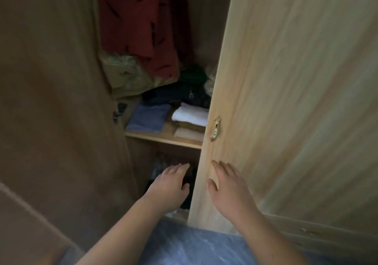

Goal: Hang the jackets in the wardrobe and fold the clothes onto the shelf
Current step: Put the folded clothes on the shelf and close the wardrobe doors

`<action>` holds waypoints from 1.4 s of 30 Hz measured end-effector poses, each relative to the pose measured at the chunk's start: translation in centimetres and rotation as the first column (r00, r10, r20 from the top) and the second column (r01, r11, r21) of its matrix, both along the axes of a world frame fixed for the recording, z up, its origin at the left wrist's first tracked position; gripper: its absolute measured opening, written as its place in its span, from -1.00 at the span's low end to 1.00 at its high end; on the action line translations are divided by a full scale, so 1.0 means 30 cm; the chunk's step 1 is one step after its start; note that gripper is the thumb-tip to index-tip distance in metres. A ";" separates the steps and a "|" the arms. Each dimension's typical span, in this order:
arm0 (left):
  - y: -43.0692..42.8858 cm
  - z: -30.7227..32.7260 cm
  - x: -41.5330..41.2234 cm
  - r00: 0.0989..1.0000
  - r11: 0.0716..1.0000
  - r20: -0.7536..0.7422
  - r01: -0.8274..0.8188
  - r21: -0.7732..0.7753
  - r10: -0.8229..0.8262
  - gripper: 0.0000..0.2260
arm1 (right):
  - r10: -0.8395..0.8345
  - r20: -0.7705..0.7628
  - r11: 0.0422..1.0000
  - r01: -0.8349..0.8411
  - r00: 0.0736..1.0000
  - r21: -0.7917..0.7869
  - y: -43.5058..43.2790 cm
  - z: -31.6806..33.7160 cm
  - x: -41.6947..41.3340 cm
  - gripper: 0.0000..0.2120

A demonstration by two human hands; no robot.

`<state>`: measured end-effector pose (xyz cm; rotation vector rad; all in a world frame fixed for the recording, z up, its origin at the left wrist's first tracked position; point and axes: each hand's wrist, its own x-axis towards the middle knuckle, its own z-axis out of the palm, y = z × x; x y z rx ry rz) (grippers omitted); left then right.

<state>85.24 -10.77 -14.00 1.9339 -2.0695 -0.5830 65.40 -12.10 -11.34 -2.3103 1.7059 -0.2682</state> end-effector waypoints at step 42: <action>0.541 0.172 0.879 0.822 0.854 -0.512 -0.437 -0.284 0.250 -0.87 | 0.219 0.378 0.974 -0.182 0.900 -0.132 0.329 0.197 0.886 -0.55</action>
